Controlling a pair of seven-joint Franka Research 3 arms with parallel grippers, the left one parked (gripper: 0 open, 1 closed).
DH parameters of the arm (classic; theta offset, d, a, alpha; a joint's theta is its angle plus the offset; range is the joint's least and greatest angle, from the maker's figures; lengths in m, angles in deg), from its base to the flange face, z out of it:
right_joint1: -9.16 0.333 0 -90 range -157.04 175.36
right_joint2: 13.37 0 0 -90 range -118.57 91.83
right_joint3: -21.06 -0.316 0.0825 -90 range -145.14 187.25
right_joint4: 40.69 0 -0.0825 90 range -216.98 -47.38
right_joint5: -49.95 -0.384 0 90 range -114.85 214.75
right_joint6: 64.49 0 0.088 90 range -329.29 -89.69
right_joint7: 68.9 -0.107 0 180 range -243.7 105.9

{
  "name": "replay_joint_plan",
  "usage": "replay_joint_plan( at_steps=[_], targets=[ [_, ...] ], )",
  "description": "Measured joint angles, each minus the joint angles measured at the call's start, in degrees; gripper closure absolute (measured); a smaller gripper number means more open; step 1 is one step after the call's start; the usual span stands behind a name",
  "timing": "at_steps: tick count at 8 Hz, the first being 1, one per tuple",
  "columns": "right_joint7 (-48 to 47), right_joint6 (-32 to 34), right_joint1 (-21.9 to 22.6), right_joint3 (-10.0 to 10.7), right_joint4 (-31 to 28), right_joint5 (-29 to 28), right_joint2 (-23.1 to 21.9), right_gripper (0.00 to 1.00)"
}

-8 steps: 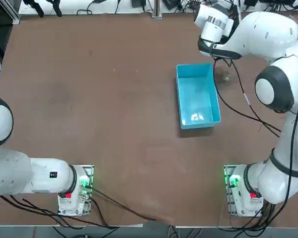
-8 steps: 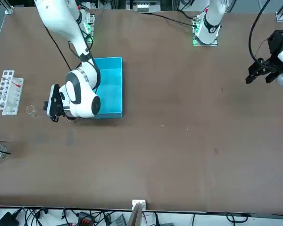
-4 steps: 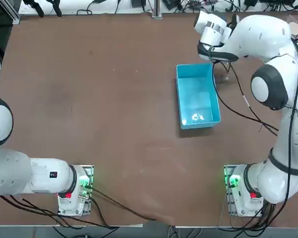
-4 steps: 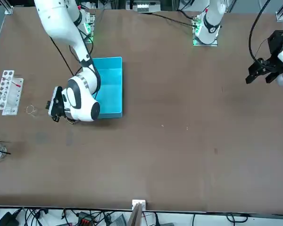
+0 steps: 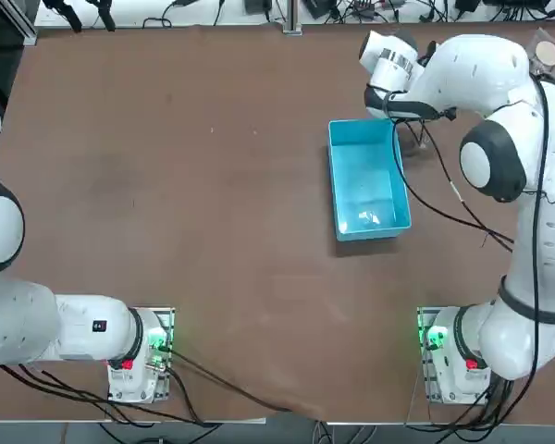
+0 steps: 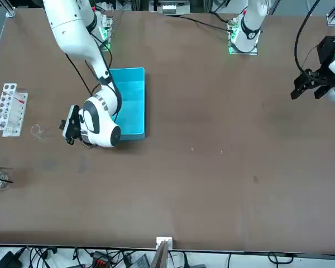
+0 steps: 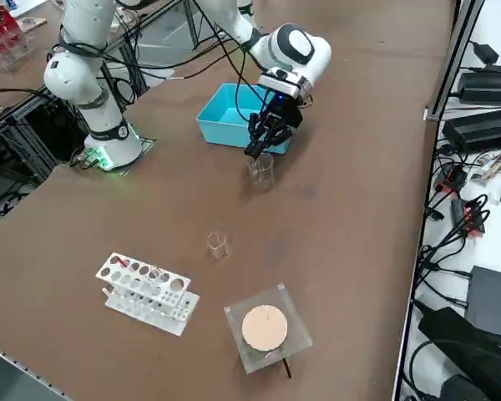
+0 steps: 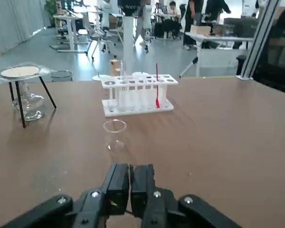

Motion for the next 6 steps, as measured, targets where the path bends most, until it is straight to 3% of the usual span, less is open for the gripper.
replay_joint_plan(
  at_steps=[5, 6],
  targets=[
    [-3.18, -2.29, -1.42, 0.01, 0.84, -2.22, 1.47, 0.87],
    [-3.25, -2.32, -1.43, 0.01, 0.84, -2.35, 1.64, 0.78]
  ],
)
